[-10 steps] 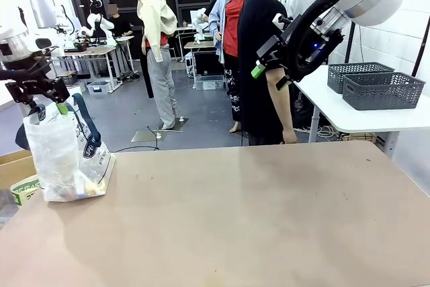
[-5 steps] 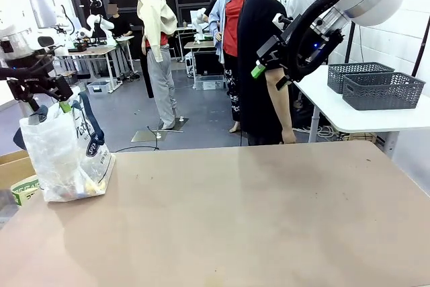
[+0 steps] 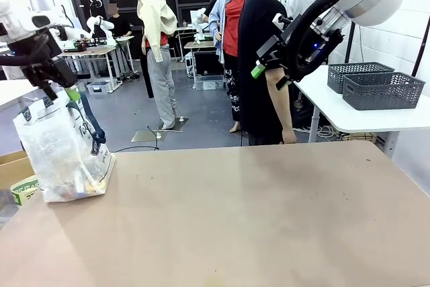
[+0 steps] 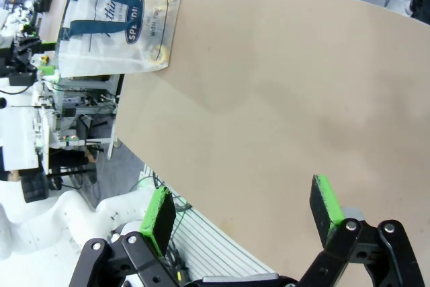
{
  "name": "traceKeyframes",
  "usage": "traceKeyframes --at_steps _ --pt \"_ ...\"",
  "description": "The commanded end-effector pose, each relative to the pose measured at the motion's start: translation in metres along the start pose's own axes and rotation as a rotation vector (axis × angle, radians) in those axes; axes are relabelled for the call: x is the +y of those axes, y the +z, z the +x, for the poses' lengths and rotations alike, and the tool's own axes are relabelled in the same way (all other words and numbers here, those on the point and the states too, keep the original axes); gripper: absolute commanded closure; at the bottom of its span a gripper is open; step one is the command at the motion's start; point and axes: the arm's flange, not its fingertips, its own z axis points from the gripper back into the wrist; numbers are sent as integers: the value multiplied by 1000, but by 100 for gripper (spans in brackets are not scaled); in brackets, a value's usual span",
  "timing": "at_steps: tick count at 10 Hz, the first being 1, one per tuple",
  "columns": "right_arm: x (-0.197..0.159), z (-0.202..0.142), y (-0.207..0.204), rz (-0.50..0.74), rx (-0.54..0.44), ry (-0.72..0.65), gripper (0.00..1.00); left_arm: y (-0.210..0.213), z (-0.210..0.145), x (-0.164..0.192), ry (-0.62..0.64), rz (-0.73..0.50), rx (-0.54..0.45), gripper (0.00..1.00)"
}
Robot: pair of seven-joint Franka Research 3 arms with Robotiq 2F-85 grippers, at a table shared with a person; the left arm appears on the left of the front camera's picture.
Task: Transfer purchased items from the store into the shopping bag.
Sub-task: Move the Reusable shopping bag to the right side of the table.
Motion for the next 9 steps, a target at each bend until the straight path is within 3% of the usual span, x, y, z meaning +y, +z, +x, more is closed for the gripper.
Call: traceKeyframes --at_steps 1,2,4,6,9 --pt "1 0 -1 -3 -8 -14 0 -3 -3 5 -214 -170 -12 0" --pt "1 0 -1 -3 -8 -14 0 -8 -3 1 -268 -191 -11 0" --pt "1 0 -1 -3 -8 -14 0 -14 -5 -5 -387 -242 -114 0" --pt "1 0 -1 -3 -8 -14 0 -23 -4 -11 -391 -218 -181 0" --pt "1 0 -1 -3 -8 -14 0 -17 3 -10 -387 -211 -130 0"
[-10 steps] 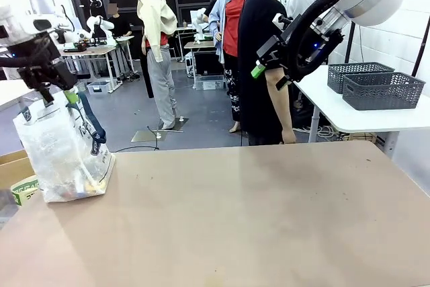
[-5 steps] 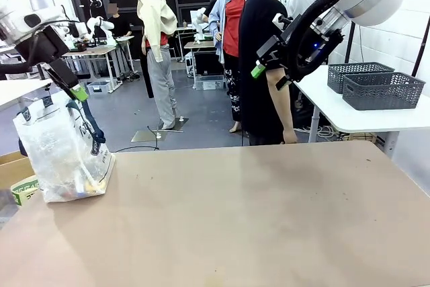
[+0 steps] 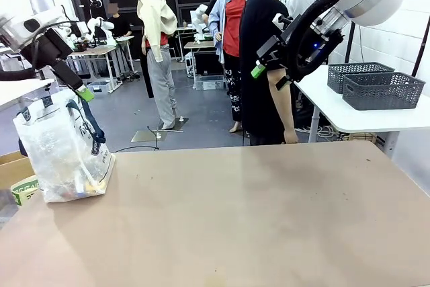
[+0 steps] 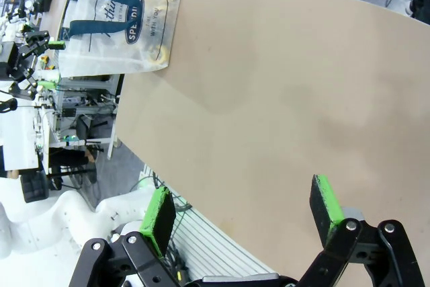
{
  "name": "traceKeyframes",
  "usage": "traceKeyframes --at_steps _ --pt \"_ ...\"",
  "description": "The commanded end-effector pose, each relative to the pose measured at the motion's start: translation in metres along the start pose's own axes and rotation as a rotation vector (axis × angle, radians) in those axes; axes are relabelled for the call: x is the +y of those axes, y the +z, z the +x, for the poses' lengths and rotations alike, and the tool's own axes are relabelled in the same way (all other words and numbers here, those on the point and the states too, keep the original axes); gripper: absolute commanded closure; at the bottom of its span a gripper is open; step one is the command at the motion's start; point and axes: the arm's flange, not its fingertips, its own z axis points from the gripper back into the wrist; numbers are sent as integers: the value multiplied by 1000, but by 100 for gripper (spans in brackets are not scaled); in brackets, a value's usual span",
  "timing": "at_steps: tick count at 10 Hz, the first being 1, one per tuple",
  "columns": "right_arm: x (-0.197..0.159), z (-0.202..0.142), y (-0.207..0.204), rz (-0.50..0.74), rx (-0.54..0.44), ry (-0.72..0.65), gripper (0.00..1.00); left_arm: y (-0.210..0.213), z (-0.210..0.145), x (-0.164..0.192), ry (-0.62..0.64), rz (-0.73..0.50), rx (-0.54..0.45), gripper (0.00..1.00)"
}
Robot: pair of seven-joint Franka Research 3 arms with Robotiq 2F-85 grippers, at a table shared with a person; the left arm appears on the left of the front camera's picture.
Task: Transfer purchased items from the store into the shopping bag.
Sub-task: Move the Reusable shopping bag to the right side of the table.
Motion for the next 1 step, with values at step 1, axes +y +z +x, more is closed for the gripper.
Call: traceKeyframes --at_steps 1 --pt "1 0 -1 -3 -8 -14 0 3 0 -2 -5 -3 15 0"
